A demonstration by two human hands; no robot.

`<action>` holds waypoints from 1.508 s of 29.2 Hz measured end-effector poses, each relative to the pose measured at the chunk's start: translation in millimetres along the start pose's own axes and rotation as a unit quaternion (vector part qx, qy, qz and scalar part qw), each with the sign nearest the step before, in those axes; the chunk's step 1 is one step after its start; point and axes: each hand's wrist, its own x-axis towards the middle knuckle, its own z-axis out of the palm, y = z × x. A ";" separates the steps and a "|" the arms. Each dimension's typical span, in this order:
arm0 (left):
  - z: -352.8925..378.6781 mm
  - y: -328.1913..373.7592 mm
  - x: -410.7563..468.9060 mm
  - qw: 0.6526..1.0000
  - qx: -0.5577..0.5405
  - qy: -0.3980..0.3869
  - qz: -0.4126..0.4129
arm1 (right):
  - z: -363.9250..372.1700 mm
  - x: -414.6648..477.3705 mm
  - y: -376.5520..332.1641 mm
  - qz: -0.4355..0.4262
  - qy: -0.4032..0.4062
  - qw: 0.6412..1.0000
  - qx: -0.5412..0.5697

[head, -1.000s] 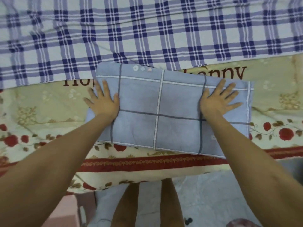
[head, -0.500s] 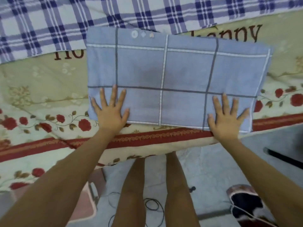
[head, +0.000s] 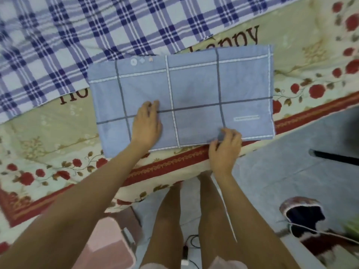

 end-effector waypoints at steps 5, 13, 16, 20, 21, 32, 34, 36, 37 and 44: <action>-7.0 24.9 95.6 0.995 0.030 -0.095 0.018 | 32.6 -31.6 -5.1 0.097 -0.403 0.893 0.174; -33.0 50.7 160.7 0.984 0.002 -0.166 -0.059 | 32.4 -42.1 -12.2 0.385 -0.304 0.746 0.450; -38.2 63.1 172.9 0.984 0.024 -0.164 -0.068 | 25.4 -42.7 -17.2 0.420 -0.278 0.673 0.541; -38.9 79.0 184.7 0.981 -0.037 -0.161 -0.104 | 27.7 -32.4 -15.9 0.472 -0.243 0.564 0.632; -34.7 85.2 185.9 0.979 -0.051 -0.163 -0.108 | 29.4 -29.5 -16.9 0.487 -0.228 0.536 0.650; -37.3 86.4 194.1 0.981 0.019 -0.181 -0.065 | 36.2 -27.5 -45.7 0.545 -0.171 0.334 0.749; -41.4 84.0 189.0 0.983 0.018 -0.178 -0.046 | 31.6 -24.7 -49.2 0.548 -0.170 0.346 0.742; -49.4 88.5 179.1 0.987 0.010 -0.156 -0.030 | 24.2 -21.5 -45.2 0.533 -0.178 0.390 0.729; -53.9 91.3 172.5 0.991 0.002 -0.134 -0.023 | 17.7 -18.6 -42.1 0.522 -0.180 0.420 0.721; -96.1 117.3 124.7 0.961 -0.277 -0.003 -0.018 | -58.3 1.6 -36.1 0.422 -0.166 0.628 0.632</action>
